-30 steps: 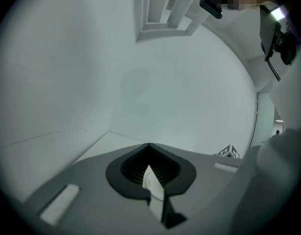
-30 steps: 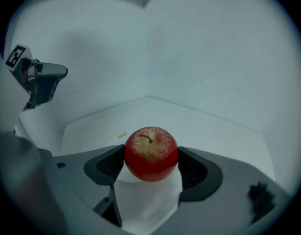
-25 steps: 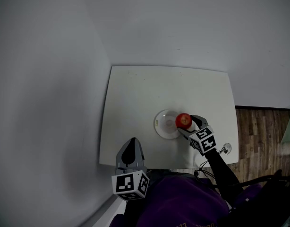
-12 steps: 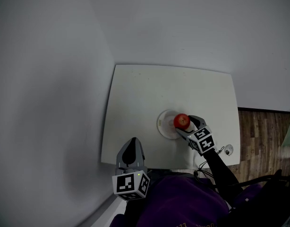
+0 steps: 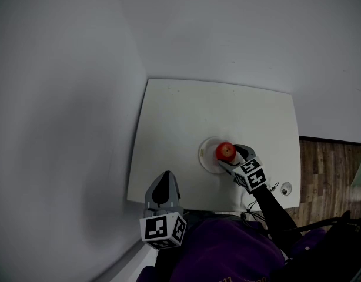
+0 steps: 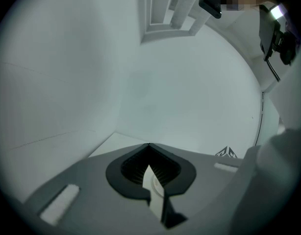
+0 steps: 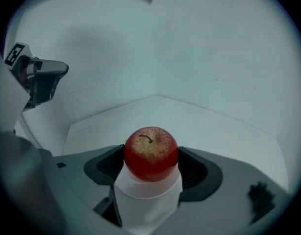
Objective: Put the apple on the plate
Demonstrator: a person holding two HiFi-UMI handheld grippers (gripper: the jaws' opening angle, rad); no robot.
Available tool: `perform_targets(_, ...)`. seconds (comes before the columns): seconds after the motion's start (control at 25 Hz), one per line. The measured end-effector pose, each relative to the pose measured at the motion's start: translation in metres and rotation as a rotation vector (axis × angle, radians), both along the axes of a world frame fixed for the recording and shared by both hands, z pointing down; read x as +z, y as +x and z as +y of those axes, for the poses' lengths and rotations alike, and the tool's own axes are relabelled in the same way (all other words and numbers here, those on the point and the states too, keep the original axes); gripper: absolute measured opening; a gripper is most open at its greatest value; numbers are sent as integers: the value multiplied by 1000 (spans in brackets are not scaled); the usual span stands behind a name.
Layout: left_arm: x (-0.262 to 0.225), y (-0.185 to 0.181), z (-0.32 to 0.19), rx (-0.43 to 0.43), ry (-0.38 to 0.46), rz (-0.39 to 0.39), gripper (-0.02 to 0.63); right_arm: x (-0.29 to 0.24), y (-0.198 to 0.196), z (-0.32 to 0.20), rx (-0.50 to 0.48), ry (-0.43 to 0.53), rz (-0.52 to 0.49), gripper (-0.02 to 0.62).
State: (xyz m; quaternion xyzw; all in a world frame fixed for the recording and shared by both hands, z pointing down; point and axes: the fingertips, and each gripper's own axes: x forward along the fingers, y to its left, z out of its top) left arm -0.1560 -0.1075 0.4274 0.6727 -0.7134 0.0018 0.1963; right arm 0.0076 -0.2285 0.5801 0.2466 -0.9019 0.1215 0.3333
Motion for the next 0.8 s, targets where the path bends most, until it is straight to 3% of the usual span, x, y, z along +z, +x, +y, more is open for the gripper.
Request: perform_targets(0.8, -1, -3, -2, -27, -18, 0, 6, 9, -11, 1, -41, -17, 5, 350)
